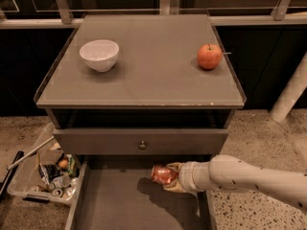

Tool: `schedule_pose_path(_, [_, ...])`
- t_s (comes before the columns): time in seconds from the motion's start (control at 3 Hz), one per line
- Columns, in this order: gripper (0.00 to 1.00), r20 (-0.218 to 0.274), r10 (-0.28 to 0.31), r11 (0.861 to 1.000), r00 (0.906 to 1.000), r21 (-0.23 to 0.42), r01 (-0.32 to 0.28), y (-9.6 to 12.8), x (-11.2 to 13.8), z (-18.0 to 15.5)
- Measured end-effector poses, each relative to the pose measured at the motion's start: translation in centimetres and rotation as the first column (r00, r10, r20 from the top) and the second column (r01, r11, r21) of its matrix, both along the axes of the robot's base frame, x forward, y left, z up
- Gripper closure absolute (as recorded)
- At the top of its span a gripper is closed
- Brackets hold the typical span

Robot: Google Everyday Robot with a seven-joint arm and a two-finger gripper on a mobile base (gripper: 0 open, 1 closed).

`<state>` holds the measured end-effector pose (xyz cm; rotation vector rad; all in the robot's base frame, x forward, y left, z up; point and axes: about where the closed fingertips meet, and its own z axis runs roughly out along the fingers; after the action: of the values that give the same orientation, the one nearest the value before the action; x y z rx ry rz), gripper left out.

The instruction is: Place coke can into middle drawer

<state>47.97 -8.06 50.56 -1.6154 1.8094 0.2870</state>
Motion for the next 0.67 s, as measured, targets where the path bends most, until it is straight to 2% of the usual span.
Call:
schedule_pose_path(0.33, [1.00, 0.000, 0.000, 1.000, 1.0000, 0.000, 0.000, 0.0, 0.0, 0.0])
schedule_pose_path(0.67, [1.00, -0.036, 0.002, 1.000, 0.9993, 0.001, -0.002, 0.9, -0.3, -2.4])
